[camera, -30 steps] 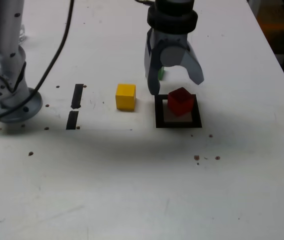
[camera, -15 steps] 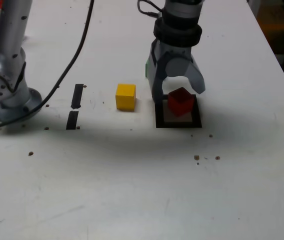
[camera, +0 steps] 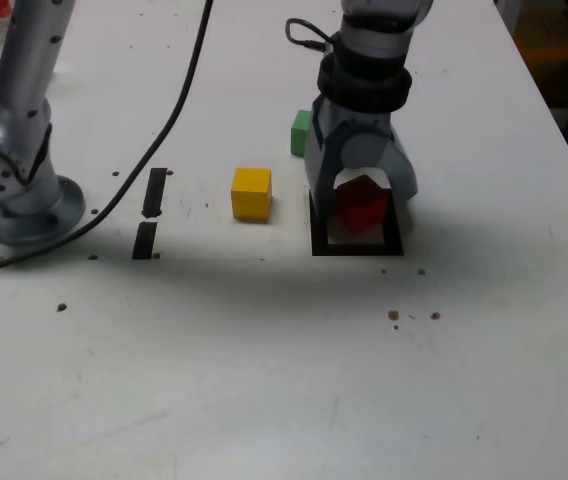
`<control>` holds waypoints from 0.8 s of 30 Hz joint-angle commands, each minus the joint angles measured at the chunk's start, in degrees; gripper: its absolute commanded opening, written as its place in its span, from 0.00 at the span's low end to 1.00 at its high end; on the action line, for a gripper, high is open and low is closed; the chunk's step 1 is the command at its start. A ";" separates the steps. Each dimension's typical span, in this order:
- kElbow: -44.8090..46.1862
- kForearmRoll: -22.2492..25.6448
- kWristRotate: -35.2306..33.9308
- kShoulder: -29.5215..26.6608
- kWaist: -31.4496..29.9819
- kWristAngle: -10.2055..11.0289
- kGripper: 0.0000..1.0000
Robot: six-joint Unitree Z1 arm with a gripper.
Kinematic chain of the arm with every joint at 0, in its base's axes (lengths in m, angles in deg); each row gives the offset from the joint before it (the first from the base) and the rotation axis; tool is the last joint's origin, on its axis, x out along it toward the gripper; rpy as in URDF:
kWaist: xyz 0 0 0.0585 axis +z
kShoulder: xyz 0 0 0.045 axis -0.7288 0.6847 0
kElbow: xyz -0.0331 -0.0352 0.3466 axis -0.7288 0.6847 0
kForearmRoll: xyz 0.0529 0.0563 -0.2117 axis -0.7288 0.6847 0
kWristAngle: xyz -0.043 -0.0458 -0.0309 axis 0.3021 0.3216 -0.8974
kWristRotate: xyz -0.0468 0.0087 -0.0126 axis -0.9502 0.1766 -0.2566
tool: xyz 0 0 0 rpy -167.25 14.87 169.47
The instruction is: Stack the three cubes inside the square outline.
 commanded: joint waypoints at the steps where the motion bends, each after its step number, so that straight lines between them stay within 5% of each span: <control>1: -0.04 -0.91 -0.05 0.28 0.07 0.45 0.66; 8: -0.17 -4.32 0.18 -0.04 -0.47 3.26 0.22; 24: 3.23 0.94 1.27 -6.92 -1.30 3.68 0.19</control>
